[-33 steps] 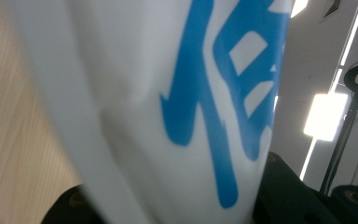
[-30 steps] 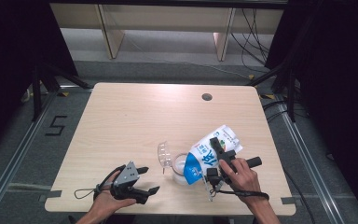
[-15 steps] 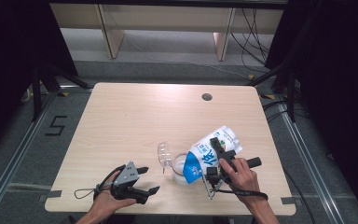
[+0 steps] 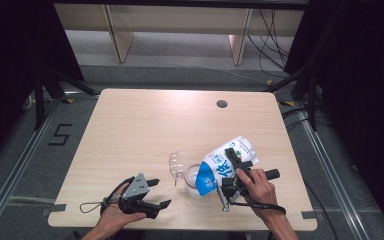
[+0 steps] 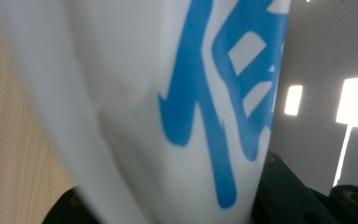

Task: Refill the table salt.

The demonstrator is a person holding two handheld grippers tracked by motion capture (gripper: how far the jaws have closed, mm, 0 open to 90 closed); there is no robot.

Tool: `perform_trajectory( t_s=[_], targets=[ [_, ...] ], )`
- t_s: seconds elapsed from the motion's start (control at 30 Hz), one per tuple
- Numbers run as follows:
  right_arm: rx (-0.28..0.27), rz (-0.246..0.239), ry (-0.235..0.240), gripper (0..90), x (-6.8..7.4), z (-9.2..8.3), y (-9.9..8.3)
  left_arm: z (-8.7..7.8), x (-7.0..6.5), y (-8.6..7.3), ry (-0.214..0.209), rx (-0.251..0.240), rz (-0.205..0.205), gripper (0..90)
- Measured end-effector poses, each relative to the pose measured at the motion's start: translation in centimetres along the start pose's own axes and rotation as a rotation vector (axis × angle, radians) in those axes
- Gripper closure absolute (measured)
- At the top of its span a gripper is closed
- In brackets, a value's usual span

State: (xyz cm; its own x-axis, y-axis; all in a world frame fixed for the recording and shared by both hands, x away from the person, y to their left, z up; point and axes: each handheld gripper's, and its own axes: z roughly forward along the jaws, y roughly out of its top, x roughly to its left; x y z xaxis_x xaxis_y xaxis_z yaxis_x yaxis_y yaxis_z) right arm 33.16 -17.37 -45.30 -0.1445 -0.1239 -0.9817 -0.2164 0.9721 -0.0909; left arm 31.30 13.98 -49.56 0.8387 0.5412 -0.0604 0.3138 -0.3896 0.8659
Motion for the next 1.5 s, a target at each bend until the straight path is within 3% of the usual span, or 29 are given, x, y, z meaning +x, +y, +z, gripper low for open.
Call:
perform_trajectory(
  t_s=[0.07, 0.13, 0.2, 0.23, 0.27, 0.3, 0.47, 0.5, 0.6, 0.67, 0.77, 0.8, 0.9, 1.0, 1.03, 1.07, 1.13, 1.23, 1.3, 1.4, 1.5],
  targets=[
    [-0.015, -0.001, 0.004, 77.2, -0.2, 0.1, -0.1, 0.0, 0.0, 0.0, 0.007, 0.004, 0.01, 20.6],
    [-0.015, 0.018, 0.011, 77.2, -0.3, 0.1, -0.3, 0.0, -0.2, 0.0, 0.009, 0.004, -0.02, 20.6],
    [-0.008, 0.063, 0.019, 77.2, -0.2, 0.1, -0.3, 0.0, -0.2, 0.0, 0.008, 0.003, -0.02, 20.6],
    [-0.026, 0.038, 0.015, 77.2, -0.4, 0.2, -0.5, 0.0, -0.2, 0.0, 0.009, 0.004, -0.02, 20.6],
    [-0.034, 0.014, 0.007, 77.3, -0.6, 0.3, -0.4, 0.0, 0.0, 0.0, 0.003, 0.0, 0.009, 20.6],
    [-0.001, 0.062, 0.024, 77.3, -0.3, 0.1, -0.5, 0.0, 0.1, 0.0, -0.001, 0.001, 0.009, 20.7],
    [-0.01, 0.116, 0.042, 77.5, -0.3, 0.2, -0.8, -0.1, 0.0, 0.0, 0.001, -0.001, 0.01, 20.6],
    [-0.021, 0.105, 0.038, 77.5, -0.4, 0.3, -0.9, -0.1, 0.0, 0.0, 0.001, -0.002, 0.01, 20.7],
    [-0.015, 0.151, 0.04, 77.5, -0.3, 0.2, -1.2, -0.1, 0.1, 0.1, 0.001, -0.002, 0.009, 20.6],
    [-0.022, 0.153, 0.044, 77.6, -0.6, 0.3, -1.3, -0.1, 0.0, 0.0, 0.001, -0.002, 0.009, 20.7],
    [-0.008, 0.242, 0.062, 77.7, -0.4, 0.2, -1.6, -0.1, 0.1, 0.0, 0.001, -0.002, 0.01, 20.7],
    [-0.015, 0.257, 0.064, 77.7, -0.5, 0.2, -1.8, 0.0, -0.1, 0.0, 0.002, -0.003, -0.015, 20.7],
    [-0.034, 0.296, 0.079, 77.9, -0.6, 0.4, -2.4, 0.0, 0.0, 0.0, 0.003, -0.007, 0.001, 20.7],
    [-0.028, 0.375, 0.095, 78.1, -0.5, 0.5, -3.1, 0.0, 0.0, 0.0, 0.003, -0.006, 0.001, 20.7],
    [-0.045, 0.346, 0.094, 78.3, -0.9, 0.7, -3.4, 0.0, 0.0, 0.0, 0.003, -0.007, -0.001, 20.7],
    [-0.031, 0.426, 0.112, 78.5, -0.6, 0.7, -3.6, 0.0, 0.0, 0.0, 0.003, -0.007, -0.001, 20.7],
    [-0.042, 0.485, 0.123, 78.8, -0.5, 0.8, -4.1, 0.0, 0.0, 0.0, 0.003, -0.008, -0.002, 20.7],
    [-0.033, 0.536, 0.131, 79.4, -0.6, 0.8, -4.8, 0.0, 0.0, 0.0, 0.003, -0.007, -0.001, 20.7],
    [-0.043, 0.61, 0.168, 79.8, -0.5, 0.9, -5.3, 0.0, 0.0, 0.0, 0.002, -0.006, 0.001, 20.7],
    [-0.062, 0.654, 0.163, 80.8, -0.5, 1.2, -6.0, 0.0, -0.1, 0.0, 0.004, -0.007, -0.018, 20.6],
    [-0.064, 0.707, 0.183, 81.4, -0.4, 1.4, -6.6, 0.0, 0.0, 0.0, 0.003, -0.008, -0.001, 20.7]
  ],
)
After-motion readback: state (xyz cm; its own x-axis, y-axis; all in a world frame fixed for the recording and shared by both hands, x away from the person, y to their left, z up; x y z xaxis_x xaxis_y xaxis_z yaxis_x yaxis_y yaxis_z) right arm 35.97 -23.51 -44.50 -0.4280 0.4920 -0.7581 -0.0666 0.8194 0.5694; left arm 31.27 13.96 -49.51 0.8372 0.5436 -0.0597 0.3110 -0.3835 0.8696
